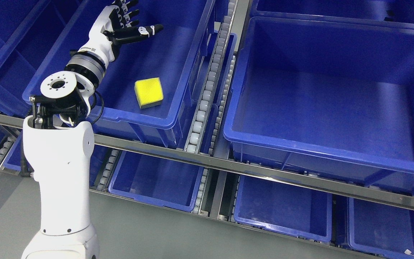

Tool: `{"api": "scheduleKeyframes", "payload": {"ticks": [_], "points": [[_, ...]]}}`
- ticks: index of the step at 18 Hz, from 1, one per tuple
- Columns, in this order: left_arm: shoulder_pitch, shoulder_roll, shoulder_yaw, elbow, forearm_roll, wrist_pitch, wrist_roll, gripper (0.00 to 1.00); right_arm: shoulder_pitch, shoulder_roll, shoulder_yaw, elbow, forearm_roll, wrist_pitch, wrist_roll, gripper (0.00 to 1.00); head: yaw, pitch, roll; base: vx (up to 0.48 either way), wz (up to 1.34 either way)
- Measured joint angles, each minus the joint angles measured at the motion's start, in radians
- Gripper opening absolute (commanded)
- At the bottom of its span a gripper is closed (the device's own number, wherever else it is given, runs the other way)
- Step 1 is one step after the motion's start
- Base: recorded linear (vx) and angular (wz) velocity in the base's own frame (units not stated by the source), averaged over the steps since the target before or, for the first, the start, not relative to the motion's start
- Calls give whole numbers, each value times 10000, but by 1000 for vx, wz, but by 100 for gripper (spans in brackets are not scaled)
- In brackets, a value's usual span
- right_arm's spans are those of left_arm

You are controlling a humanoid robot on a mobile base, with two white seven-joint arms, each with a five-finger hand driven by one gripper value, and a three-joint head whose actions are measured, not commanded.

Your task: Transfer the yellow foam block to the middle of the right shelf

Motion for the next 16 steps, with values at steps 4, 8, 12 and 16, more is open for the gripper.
{"api": "scheduleKeyframes", "payload": {"ticks": [4,8,12,16], "points": [[-61,0,-49,50,-44,-1030,-36,100,0,0,0,0,0,5,0,100,0,0,0,-1,6],[441,0,-86,7,-63,-4193,-118,100,0,0,0,0,0,20,0,100,0,0,0,-1,6],[1521,0,-110,-295,-73,-6677,-135,100,0,0,0,0,0,39,0,100,0,0,0,0,0],[2524,0,-81,-583,-76,-7386,-96,100,0,0,0,0,-1,24,0,100,0,0,0,0,0]]}}
